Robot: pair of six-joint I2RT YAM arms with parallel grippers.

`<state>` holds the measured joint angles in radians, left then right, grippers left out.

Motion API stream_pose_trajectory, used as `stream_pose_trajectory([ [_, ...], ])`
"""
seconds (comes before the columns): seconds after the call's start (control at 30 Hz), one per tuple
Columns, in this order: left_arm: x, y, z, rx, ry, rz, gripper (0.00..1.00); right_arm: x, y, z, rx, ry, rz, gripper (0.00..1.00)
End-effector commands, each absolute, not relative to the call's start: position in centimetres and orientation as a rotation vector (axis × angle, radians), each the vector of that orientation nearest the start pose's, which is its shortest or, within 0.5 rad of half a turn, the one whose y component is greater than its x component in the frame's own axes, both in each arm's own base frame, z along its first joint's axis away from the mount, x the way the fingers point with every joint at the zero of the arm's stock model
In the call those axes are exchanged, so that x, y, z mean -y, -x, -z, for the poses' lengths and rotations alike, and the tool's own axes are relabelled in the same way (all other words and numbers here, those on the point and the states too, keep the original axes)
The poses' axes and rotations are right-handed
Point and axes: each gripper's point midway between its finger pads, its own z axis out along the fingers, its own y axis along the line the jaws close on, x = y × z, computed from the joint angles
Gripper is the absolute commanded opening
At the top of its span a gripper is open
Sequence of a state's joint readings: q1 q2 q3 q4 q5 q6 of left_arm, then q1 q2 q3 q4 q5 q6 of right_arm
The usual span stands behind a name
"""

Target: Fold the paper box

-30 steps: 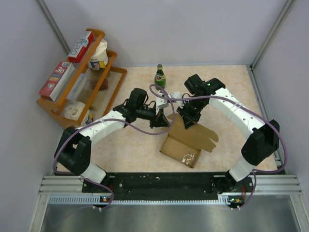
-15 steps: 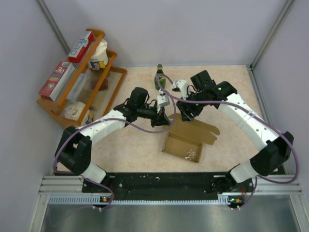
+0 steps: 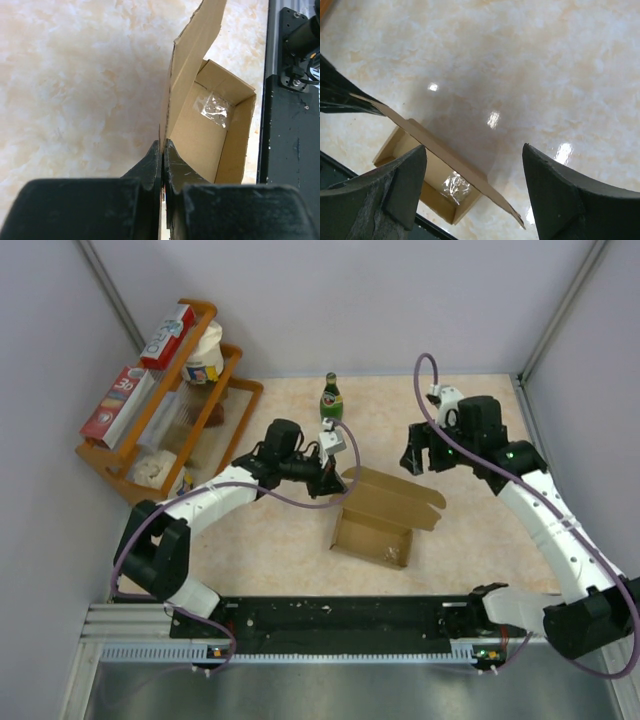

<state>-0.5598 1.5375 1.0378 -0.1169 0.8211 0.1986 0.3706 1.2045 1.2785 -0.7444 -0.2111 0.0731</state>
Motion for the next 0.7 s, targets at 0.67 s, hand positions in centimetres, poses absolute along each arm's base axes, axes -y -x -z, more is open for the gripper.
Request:
stream_pose_trajectory([
  [0.67, 28.9, -31.7, -13.6, -1.872, -1.118, 1.018, 0.0, -13.5, -26.5, -17.9, -2.155, 0.295, -0.529, 0.65],
])
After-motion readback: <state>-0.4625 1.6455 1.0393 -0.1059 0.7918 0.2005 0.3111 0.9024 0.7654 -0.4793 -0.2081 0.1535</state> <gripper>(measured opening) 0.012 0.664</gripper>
